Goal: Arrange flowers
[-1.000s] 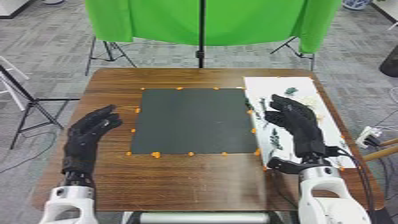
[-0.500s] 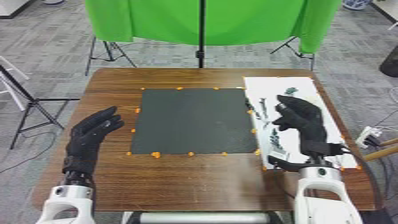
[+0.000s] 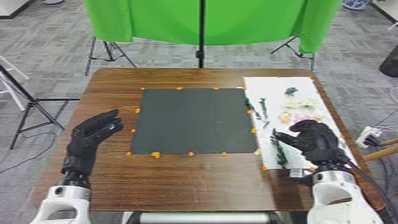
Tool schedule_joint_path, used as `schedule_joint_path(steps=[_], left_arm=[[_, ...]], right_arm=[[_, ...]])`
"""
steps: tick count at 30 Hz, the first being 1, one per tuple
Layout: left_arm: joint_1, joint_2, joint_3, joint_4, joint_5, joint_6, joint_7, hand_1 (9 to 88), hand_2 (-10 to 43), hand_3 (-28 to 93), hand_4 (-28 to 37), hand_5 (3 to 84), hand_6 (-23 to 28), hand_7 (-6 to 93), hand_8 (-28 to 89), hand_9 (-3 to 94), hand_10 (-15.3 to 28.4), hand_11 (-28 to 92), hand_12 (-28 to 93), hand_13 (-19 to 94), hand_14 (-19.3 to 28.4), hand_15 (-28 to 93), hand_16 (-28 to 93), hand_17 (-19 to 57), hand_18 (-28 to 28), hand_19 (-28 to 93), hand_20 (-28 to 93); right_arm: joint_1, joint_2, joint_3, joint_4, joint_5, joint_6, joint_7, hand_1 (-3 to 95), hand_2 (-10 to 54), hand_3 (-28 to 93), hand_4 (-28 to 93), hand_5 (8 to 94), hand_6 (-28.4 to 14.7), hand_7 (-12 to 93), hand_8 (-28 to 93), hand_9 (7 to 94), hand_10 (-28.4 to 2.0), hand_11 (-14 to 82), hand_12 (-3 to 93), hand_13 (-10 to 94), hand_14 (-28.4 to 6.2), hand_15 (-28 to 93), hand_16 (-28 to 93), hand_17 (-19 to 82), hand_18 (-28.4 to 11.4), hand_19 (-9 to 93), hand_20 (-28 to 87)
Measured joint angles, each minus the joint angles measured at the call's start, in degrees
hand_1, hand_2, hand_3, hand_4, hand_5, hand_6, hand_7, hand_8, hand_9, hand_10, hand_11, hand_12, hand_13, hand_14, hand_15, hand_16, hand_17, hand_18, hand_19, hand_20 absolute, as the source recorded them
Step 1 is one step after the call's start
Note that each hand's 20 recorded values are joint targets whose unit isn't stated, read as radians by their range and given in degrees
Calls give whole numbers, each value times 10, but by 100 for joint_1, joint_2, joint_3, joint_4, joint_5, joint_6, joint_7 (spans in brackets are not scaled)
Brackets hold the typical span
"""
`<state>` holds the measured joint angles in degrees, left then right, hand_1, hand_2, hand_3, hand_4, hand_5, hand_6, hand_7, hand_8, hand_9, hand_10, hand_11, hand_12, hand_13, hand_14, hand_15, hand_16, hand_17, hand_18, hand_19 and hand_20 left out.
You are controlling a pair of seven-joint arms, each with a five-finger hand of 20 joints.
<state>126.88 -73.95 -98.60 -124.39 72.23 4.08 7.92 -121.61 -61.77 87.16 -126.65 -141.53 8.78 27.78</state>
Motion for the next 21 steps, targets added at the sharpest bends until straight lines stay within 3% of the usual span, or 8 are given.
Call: schedule_joint_path(steps=[11,21], left_arm=[[37,5,-48,-46,152,-172,-145,386,-95,620,-134,477,39,153,-75,456,132,220,95,362,184,352,-49,44,148,282,287],[-67,126,-53,-38,241,-364,-235,385,-95,620,-132,474,40,149,-73,453,131,218,94,359,185,351,-47,42,148,281,285]], right_arm=[[5,577,-108,305,-225,-60,109,336,-95,545,-283,679,-42,225,-74,717,-159,288,238,778,-88,613,234,589,-113,903,365],[460,830,-596,696,-178,-465,216,316,-95,592,-283,719,-45,232,-76,753,-159,303,239,808,-78,598,244,612,-98,911,350]])
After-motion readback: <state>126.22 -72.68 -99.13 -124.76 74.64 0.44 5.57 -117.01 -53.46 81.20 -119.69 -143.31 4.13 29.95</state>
